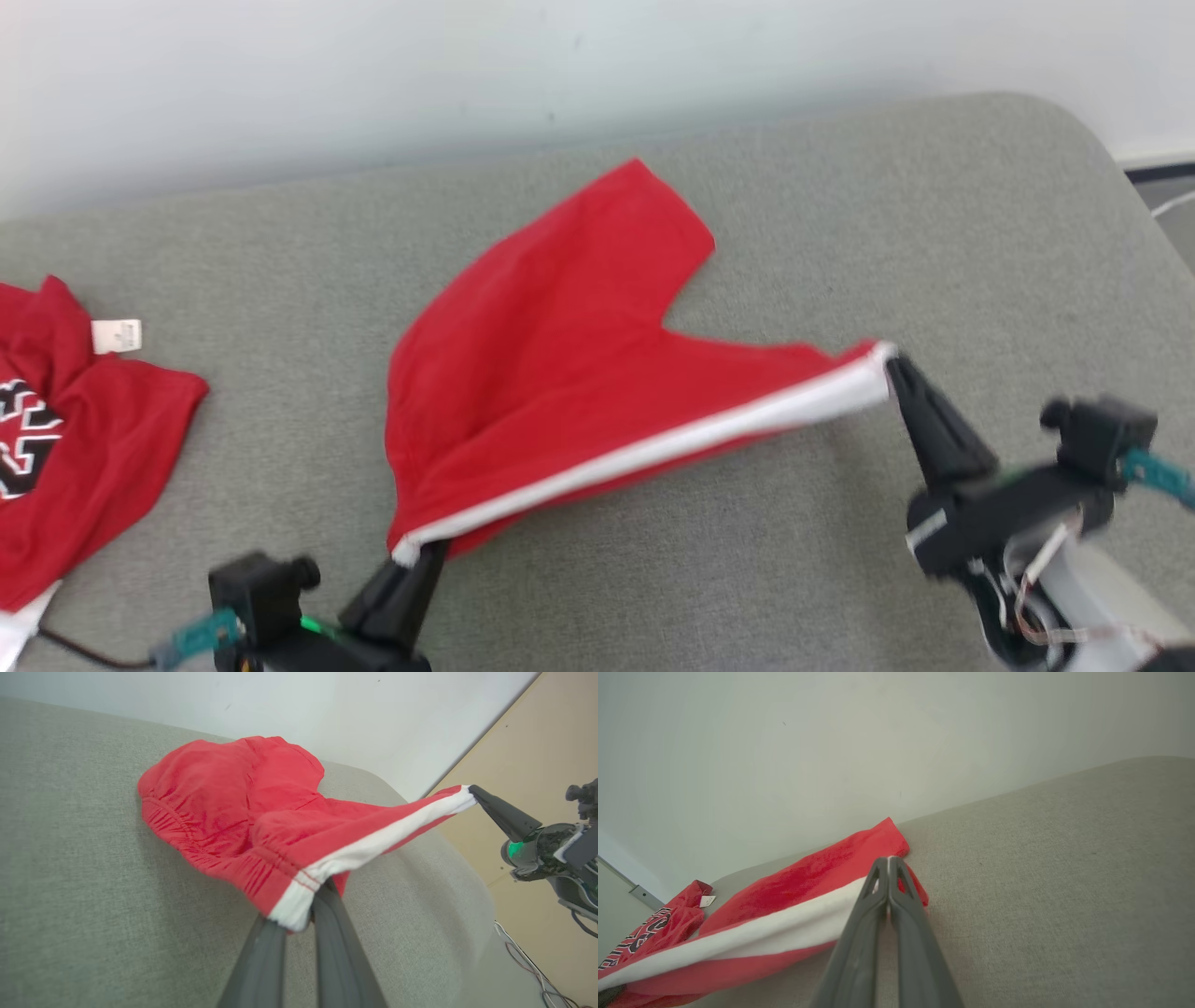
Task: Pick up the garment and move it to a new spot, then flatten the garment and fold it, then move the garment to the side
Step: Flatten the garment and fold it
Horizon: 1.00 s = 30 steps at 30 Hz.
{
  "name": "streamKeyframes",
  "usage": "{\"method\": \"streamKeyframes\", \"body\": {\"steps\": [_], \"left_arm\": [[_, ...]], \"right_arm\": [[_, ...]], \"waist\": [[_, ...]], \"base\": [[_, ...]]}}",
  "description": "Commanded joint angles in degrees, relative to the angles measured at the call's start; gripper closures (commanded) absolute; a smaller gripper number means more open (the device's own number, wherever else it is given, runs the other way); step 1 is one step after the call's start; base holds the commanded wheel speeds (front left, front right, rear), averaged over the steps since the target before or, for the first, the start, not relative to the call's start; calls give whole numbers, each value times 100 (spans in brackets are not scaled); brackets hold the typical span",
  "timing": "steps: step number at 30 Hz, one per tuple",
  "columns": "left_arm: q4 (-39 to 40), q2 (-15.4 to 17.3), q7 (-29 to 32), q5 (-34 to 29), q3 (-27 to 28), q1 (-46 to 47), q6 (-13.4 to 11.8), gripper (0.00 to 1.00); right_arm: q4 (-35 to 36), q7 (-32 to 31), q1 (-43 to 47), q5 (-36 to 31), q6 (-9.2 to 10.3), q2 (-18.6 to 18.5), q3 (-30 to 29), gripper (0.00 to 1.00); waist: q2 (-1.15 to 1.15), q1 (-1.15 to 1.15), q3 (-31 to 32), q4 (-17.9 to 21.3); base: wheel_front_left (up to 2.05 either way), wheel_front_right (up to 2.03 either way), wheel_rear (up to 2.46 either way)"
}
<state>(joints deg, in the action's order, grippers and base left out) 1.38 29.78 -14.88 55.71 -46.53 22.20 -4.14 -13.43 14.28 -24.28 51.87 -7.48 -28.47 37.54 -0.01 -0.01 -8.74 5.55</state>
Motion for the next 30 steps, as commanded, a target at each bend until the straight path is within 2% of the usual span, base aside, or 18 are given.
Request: {"method": "streamKeyframes", "body": {"steps": [1, 11, 18, 25, 30], "left_arm": [[0, -32, -22, -58, 80, -233, 1, 100], [-22, -314, -22, -541, 680, -1302, 3, 100], [-222, -645, -23, -1062, 989, -1580, 116, 100], [-209, -962, -23, -1479, 1463, -1595, 252, 100], [-293, -1083, -23, -1609, 1679, -1292, 396, 100]], "right_arm": [[96, -65, 247, 23, -3, -61, -60, 100], [959, -805, 1542, -173, -1, -255, -685, 100], [1244, -1086, 1974, -505, -2, 125, -973, 100], [1347, -1103, 1609, -919, -1, 304, -1298, 100], [1050, -1282, 823, -1207, -1, 393, -1219, 100]], "waist": [[1, 1, 199, -130], [1, 1, 445, -210], [1, 1, 460, -220], [1, 1, 435, -219], [1, 1, 305, -268]], "base": [[0, 0, 0], [0, 0, 0], [0, 0, 0], [0, 0, 0], [0, 0, 0]]}}
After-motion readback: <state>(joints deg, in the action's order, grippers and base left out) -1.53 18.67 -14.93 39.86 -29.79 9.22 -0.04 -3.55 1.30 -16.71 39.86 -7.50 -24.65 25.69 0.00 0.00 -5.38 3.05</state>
